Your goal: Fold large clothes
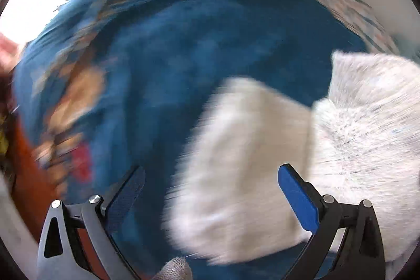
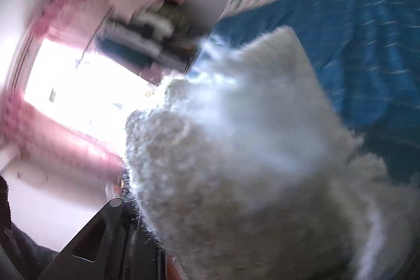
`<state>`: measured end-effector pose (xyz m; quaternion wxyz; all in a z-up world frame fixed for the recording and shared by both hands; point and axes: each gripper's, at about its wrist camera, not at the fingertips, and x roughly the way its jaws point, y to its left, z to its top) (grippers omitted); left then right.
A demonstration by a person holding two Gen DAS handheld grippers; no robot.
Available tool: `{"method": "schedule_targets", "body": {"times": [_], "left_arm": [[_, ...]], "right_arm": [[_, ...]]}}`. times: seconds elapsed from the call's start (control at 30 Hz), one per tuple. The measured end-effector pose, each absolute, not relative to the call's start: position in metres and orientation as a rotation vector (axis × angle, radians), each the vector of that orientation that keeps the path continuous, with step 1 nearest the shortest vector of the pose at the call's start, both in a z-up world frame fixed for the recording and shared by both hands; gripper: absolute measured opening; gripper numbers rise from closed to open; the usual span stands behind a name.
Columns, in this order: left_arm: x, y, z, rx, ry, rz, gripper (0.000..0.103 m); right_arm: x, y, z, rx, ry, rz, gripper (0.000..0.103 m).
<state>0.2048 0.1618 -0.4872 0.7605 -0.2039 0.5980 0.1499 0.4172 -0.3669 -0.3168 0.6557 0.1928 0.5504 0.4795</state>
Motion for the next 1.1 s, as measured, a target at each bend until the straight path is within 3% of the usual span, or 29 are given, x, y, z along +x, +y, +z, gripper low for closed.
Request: {"method": "schedule_targets", "body": {"times": [0.23, 0.43, 0.53, 0.6, 0.67, 0.7, 0.87, 1.1], "left_arm": [[0.135, 0.223, -0.489, -0.522, 1.299, 0.558, 0.103], [0.117, 0.249, -0.488, -0.583, 1.276, 0.568, 0.103], [0.121, 0.255, -0.477, -0.586, 1.25, 0.545, 0.103], [0.13, 0.255, -0.464, -0.601, 1.206, 0.515, 0.103], [0.136, 0.252, -0.451, -0.62, 1.166, 0.488, 0.103], [0.14, 0.25, -0.446, -0.628, 1.146, 0.465, 0.103], [0.163, 0.217, -0.442, -0.549, 1.138, 0.371, 0.103], [0.149, 0.139, -0.553, -0.325, 1.402, 0.384, 0.103]], "right_arm": [[0.311, -0.247, -0.394, 0.107, 1.39, 1.179, 0.026], [0.254, -0.221, -0.455, -0.07, 1.488, 1.134, 0.027], [0.255, -0.212, -0.455, -0.112, 1.495, 1.123, 0.029], [0.255, -0.206, -0.439, -0.145, 1.503, 1.142, 0.037], [0.247, -0.22, -0.413, -0.128, 1.502, 1.232, 0.073], [0.25, -0.23, -0.401, -0.09, 1.514, 1.287, 0.079], [0.273, -0.293, -0.386, 0.129, 1.666, 1.299, 0.08], [0.342, -0.378, -0.415, 0.198, 1.72, 0.919, 0.08]]}}
